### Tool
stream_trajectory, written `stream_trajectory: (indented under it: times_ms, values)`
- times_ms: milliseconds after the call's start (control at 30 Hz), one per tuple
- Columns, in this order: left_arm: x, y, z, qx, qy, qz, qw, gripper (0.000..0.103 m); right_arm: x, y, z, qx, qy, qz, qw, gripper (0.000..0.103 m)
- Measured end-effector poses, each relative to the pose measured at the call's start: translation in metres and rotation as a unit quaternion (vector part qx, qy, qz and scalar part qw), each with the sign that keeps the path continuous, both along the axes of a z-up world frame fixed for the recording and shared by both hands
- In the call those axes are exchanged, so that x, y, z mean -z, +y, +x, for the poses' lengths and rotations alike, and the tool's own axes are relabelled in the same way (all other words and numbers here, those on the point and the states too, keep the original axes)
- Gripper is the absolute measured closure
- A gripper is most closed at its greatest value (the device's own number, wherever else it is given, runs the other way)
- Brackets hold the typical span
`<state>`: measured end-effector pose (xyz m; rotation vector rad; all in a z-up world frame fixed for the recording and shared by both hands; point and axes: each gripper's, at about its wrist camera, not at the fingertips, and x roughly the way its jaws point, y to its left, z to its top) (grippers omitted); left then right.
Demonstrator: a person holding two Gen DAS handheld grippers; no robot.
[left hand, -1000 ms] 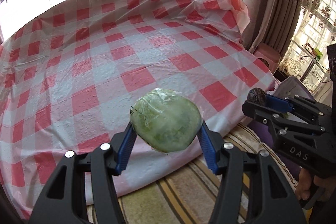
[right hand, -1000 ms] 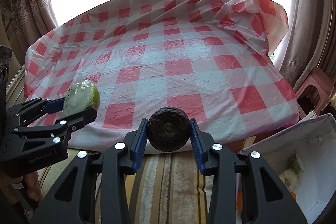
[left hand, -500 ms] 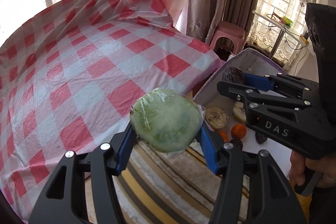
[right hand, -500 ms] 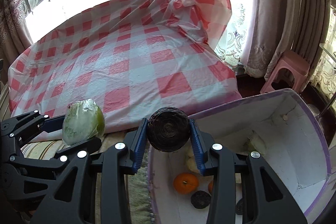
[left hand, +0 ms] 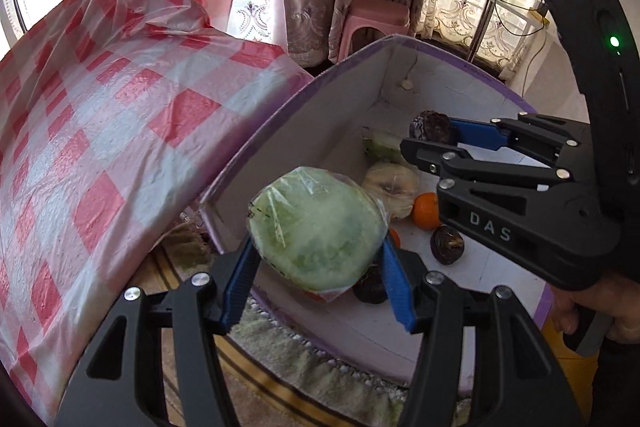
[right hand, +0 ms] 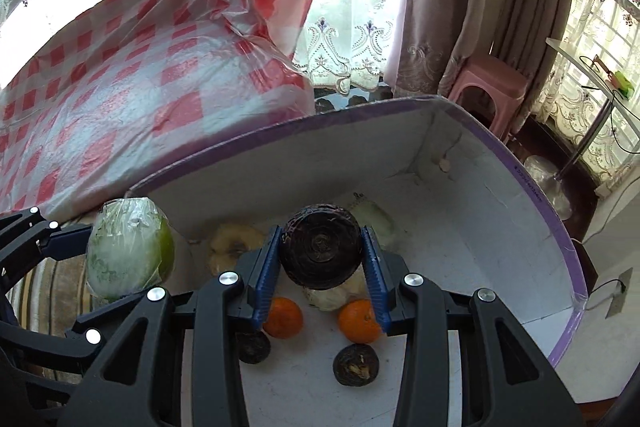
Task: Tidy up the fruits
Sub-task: 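Open both tools to release the cabbage and dark fruit in the box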
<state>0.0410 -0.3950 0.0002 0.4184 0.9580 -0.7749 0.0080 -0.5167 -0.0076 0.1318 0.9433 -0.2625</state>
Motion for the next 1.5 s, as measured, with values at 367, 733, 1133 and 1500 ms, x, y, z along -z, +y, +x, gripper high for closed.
stream_trajectory:
  times_ms: [367, 733, 1133, 1500]
  values:
    - [0.036, -0.024, 0.004, 0.022, 0.015, 0.054, 0.9982, 0.045, 0.02, -0.009, 0.0, -0.002, 0.053, -0.032, 0.998, 0.064]
    - [0.043, -0.03, 0.0, 0.027, 0.006, 0.066, 0.9975, 0.045, 0.02, -0.009, 0.001, -0.005, 0.055, -0.031, 0.998, 0.063]
    - [0.043, -0.029, -0.001, 0.026, 0.007, 0.064, 0.9976, 0.043, 0.018, -0.011, 0.0, 0.001, 0.052, -0.032, 0.998, 0.049]
    - [0.008, 0.01, -0.004, -0.022, 0.016, -0.024, 0.9994, 0.02, 0.004, -0.012, -0.011, 0.034, 0.019, -0.051, 0.998, 0.021]
